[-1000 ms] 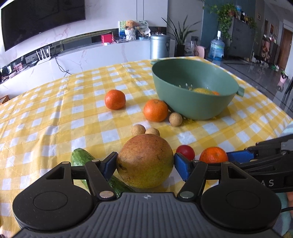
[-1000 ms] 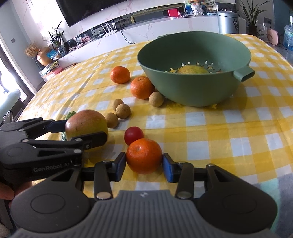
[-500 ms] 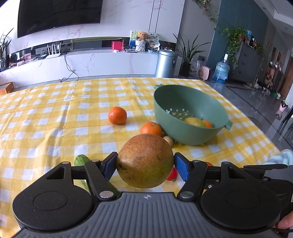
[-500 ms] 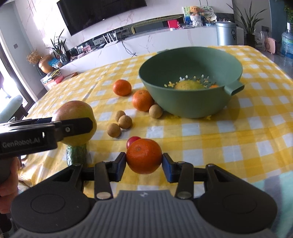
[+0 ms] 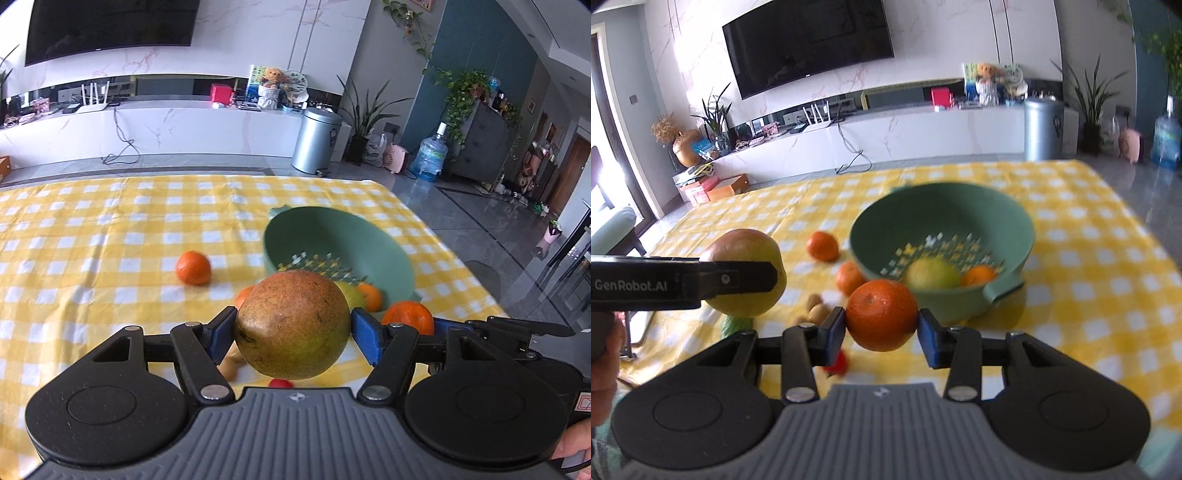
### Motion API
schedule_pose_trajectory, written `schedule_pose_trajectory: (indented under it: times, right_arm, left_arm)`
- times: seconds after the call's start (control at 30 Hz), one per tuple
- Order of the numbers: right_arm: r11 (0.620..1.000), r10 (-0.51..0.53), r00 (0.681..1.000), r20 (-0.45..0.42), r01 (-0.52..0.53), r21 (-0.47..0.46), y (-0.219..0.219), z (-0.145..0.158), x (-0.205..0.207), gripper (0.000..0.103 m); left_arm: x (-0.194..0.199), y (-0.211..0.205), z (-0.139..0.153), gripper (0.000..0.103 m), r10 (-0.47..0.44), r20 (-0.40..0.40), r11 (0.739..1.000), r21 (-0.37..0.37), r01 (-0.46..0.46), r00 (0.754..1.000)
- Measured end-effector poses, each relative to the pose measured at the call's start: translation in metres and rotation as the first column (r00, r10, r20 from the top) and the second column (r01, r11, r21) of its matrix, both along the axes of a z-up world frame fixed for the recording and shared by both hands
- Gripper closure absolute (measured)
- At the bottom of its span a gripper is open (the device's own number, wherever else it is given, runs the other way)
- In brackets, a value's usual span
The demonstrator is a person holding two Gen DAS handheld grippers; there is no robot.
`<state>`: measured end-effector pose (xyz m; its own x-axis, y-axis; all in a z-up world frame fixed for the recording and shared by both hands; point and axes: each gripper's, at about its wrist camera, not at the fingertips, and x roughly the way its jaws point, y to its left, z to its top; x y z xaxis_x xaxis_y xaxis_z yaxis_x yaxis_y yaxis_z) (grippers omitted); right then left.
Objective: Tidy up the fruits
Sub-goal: 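Carry the mango and tangerine over the green colander with both tools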
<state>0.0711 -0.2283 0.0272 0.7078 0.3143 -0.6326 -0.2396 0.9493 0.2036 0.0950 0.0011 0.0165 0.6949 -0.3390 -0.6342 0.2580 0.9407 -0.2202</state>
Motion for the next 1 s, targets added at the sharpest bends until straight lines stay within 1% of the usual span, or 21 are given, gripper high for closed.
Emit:
schedule_pose_trajectory:
  times: [0.23,0.47,0.67,1.0]
  right_arm:
    - [0.997,0.033,0.999,0.044,-0.03,-0.068,-0.012,0.018,0.02,0.063]
    - [0.993,0.039,0.999,0.038,-0.034,-0.114,-0.024,0.021,0.05,0.063]
    - [0.987,0.042,0.999,0.017,-0.038,-0.159,-0.027,0.014,0.078,0.063]
    - [0.973,0.064,0.996,-0.055,-0.075,-0.218,-0.023,-0.015,0.116,0.063]
  left_arm:
    - [0.027,-0.025,0.007,0.026,-0.04,-0.016,0.999,-0.008,0.04,0.999]
    - [0.052,-0.044,0.007,0.026,-0.062,-0.041,0.998,0.007,0.062,0.997]
    - [0.075,-0.056,-0.002,0.026,-0.073,-0.075,0.997,0.027,0.075,0.994]
    - [0.109,-0.068,-0.03,0.026,-0.101,-0.146,0.992,0.066,0.112,0.984]
